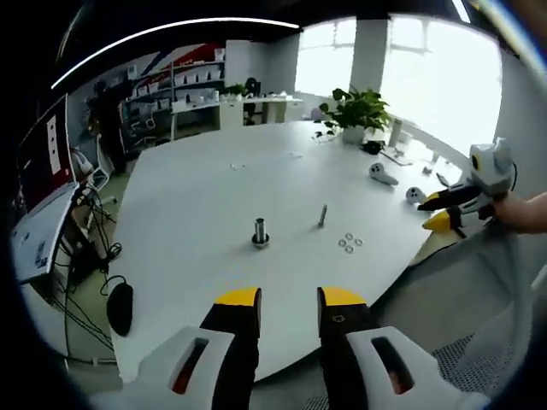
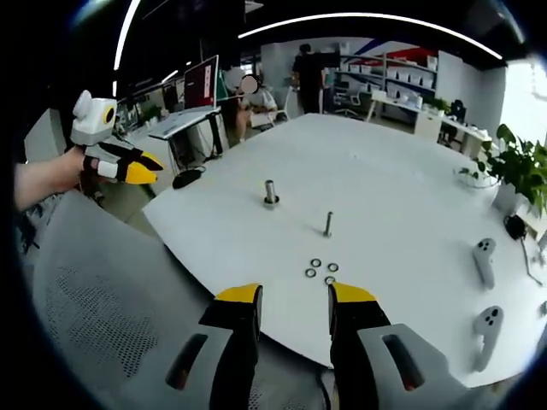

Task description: Place the washer onto the threaded stud by aligning its center hole with the stud, sliding it down to the base, and recovering from edge contact or off-axis alignment until the washer reaches the visible bottom stop.

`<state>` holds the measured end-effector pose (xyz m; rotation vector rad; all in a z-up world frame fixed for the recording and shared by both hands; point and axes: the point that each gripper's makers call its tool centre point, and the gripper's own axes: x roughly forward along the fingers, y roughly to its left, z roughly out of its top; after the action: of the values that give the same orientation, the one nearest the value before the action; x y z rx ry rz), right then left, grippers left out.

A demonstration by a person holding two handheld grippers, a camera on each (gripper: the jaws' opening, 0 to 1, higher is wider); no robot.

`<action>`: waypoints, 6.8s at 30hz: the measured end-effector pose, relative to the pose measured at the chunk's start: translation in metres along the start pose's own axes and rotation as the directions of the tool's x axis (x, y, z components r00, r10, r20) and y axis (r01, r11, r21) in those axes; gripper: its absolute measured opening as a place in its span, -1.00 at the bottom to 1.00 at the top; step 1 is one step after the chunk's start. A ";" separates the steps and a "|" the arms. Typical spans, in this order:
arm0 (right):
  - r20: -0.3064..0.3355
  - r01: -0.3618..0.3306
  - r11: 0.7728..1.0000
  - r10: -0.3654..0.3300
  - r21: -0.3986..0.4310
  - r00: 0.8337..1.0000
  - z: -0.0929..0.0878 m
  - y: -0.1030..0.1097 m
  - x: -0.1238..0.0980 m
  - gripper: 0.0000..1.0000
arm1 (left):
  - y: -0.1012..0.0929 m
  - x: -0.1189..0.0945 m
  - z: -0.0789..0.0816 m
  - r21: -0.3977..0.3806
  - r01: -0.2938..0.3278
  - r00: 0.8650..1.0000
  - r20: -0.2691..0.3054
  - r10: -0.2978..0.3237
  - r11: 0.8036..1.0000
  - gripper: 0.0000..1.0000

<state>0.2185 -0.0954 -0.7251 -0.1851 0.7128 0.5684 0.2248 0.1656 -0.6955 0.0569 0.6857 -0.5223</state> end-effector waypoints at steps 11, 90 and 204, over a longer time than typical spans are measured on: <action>-0.037 0.026 1.000 -0.025 0.012 0.999 -0.006 -0.005 0.002 -0.32 | -0.010 -0.004 0.006 0.039 0.056 0.998 0.030 -0.057 0.998 -0.52; -0.002 0.025 0.995 -0.025 0.094 1.000 0.003 -0.014 -0.003 -0.24 | -0.018 -0.006 -0.001 0.114 0.053 0.997 0.055 -0.060 0.992 -0.61; -0.580 -0.356 0.870 0.104 -0.341 0.808 -0.054 -0.021 0.167 -0.60 | -0.007 -0.007 -0.003 0.165 -0.012 0.999 0.043 0.005 0.986 -0.70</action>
<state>0.3018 -0.0598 -0.8772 -0.7116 1.1728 0.9351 0.2145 0.1632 -0.6928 0.2034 0.5989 -0.5696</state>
